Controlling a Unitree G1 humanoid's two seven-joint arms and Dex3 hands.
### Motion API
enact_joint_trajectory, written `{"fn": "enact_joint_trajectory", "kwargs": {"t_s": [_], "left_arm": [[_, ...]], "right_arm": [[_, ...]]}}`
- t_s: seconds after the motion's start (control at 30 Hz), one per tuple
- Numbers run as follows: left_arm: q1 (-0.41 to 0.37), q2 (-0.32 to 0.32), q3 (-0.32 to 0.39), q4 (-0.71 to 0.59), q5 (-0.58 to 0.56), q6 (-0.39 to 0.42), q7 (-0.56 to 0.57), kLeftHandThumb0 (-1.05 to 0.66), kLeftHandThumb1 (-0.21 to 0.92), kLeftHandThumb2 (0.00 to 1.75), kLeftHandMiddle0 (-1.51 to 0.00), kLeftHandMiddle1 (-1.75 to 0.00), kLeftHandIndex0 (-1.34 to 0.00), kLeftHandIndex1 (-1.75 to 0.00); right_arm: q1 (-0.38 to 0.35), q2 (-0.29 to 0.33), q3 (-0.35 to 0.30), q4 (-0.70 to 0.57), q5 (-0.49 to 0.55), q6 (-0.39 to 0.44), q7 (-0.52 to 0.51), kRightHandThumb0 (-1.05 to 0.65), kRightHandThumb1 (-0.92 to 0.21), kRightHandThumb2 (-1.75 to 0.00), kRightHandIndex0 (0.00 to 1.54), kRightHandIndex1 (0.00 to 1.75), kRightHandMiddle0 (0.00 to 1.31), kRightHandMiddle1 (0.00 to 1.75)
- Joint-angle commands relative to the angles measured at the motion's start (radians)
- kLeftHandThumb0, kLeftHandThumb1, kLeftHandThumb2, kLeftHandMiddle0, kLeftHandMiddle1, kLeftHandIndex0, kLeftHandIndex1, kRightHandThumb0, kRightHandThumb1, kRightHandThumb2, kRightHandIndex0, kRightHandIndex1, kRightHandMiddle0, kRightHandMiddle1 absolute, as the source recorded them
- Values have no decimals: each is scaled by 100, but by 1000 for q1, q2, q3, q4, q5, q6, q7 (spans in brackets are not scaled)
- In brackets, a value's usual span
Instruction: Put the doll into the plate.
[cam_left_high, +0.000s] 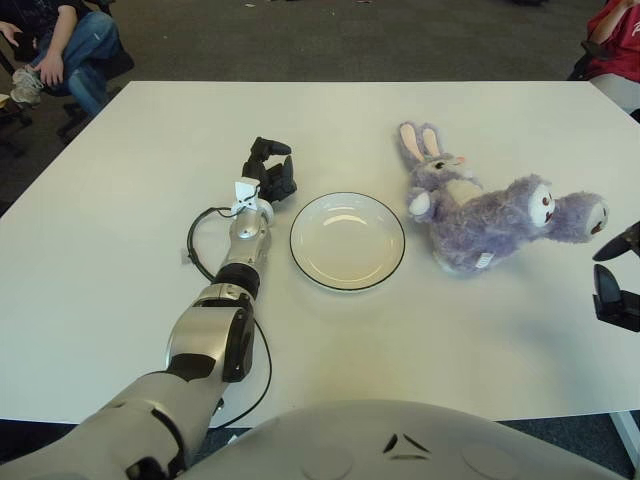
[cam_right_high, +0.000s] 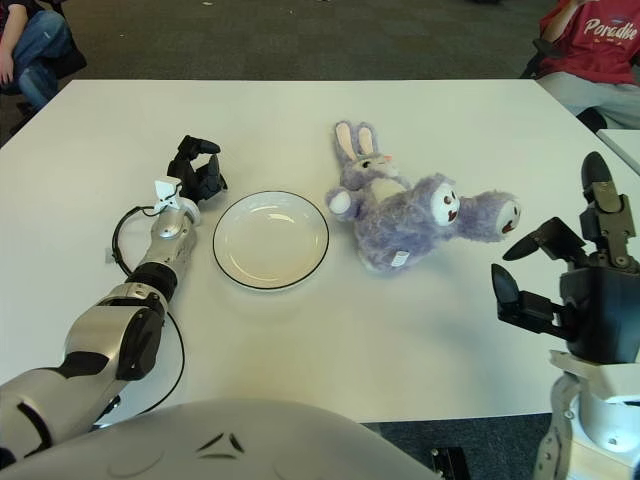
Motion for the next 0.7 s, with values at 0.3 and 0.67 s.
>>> {"fn": "enact_joint_trajectory", "kwargs": {"t_s": [0.3, 0.67], "left_arm": [[101, 0, -7, 67, 5, 26, -22, -38, 71, 81, -94, -175, -32, -175], [98, -2, -3, 74, -2, 18, -35, -38, 69, 84, -98, -175, -33, -175]], "right_arm": [[-84, 50, 60, 41, 21, -54, -29, 46, -33, -129, 59, 175, 0, 36], [-190, 55, 126, 192, -18, -130, -30, 8, -4, -155, 16, 77, 0, 50]]}}
